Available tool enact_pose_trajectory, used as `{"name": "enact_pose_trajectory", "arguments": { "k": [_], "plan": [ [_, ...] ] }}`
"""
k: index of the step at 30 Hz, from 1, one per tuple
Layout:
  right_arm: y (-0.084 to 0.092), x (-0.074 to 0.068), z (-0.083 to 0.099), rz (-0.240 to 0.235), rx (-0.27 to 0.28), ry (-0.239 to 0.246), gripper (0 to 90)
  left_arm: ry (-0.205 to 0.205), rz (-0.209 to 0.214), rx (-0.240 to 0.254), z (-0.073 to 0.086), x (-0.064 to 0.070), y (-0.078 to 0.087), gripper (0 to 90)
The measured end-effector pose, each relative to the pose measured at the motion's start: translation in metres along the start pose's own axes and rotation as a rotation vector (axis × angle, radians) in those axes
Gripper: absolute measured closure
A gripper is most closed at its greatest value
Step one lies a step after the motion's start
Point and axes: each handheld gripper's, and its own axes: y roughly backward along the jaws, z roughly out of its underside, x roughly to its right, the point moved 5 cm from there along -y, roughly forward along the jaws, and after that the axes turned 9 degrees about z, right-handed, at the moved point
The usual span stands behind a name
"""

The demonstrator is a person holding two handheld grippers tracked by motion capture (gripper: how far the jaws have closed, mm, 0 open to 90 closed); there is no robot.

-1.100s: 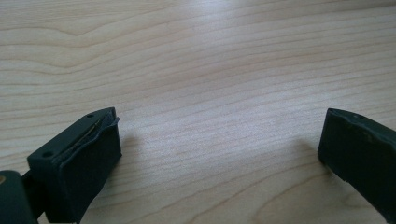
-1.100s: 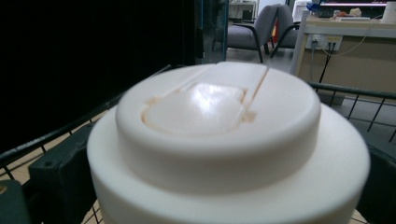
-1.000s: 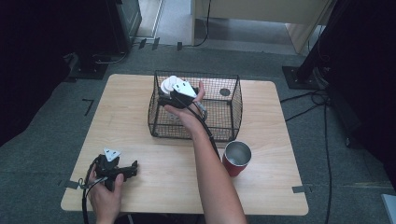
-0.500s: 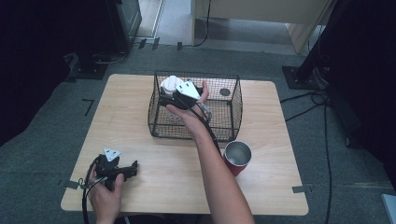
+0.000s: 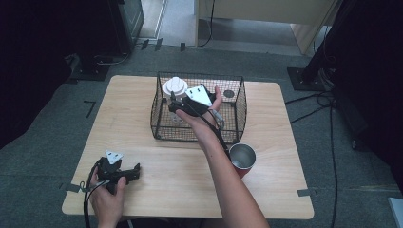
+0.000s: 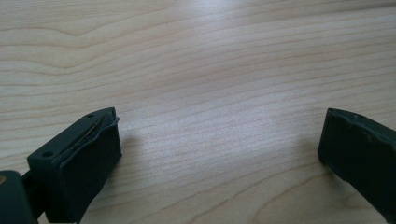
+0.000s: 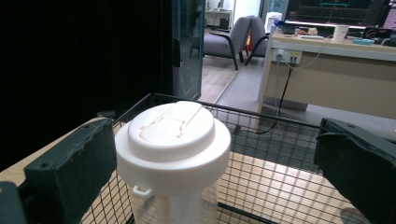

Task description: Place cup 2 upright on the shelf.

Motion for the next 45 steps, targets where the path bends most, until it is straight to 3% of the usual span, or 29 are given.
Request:
{"name": "enact_pose_trajectory", "arguments": {
  "k": [12,19,34,38,45],
  "plan": [
    [0.046,0.028,-0.004,0.007,0.012,-0.025,0.0,-0.001,0.000,0.000,0.000,0.000,0.000,0.0],
    [0.072,0.045,0.000,0.016,-0.006,-0.028,0.0,0.000,0.000,-0.001,0.000,0.000,0.000,0.0],
    [0.120,0.080,0.006,0.037,0.012,-0.051,0.0,-0.001,0.000,-0.001,0.000,0.000,0.000,0.0],
    [0.134,0.085,0.005,0.019,0.002,-0.089,0.0,-0.001,0.000,-0.001,0.000,0.000,0.000,0.0],
    [0.155,0.098,0.005,0.043,0.017,-0.073,0.0,-0.001,-0.001,-0.001,0.000,0.000,0.000,0.0]
  ]
}}
